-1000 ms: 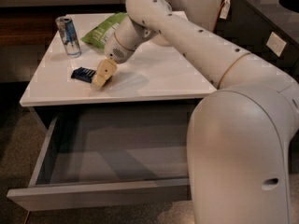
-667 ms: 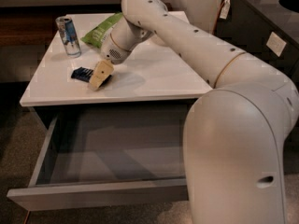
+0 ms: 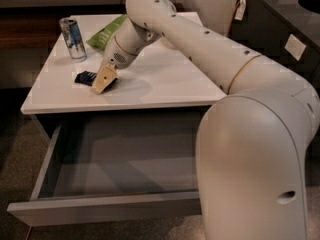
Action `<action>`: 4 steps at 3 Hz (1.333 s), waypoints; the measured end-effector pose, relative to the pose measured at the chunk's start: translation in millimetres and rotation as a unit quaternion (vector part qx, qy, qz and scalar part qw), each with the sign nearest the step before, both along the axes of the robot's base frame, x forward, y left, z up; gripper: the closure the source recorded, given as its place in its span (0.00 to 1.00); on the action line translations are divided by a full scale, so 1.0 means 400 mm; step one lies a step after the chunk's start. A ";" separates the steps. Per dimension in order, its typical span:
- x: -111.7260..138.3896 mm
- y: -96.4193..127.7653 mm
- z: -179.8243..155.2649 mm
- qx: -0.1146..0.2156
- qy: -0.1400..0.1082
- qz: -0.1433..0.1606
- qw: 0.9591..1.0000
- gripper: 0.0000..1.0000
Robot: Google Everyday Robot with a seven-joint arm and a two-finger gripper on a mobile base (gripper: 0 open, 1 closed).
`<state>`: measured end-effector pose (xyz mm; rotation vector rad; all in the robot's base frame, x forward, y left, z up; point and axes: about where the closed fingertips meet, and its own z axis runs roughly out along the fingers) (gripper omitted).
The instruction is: Place rxbar blueberry into top drawer
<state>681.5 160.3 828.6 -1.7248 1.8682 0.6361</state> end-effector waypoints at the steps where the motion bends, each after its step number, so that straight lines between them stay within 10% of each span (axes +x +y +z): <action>1: -0.006 -0.005 0.008 0.002 -0.005 -0.002 1.000 0.82; 2: -0.033 -0.034 0.044 0.009 -0.023 -0.013 1.000 1.00; 4: -0.127 -0.113 0.148 0.049 -0.056 -0.015 0.997 1.00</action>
Offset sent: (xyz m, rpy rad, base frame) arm -0.0340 -0.0441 0.0550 0.0493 -0.1309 -0.0786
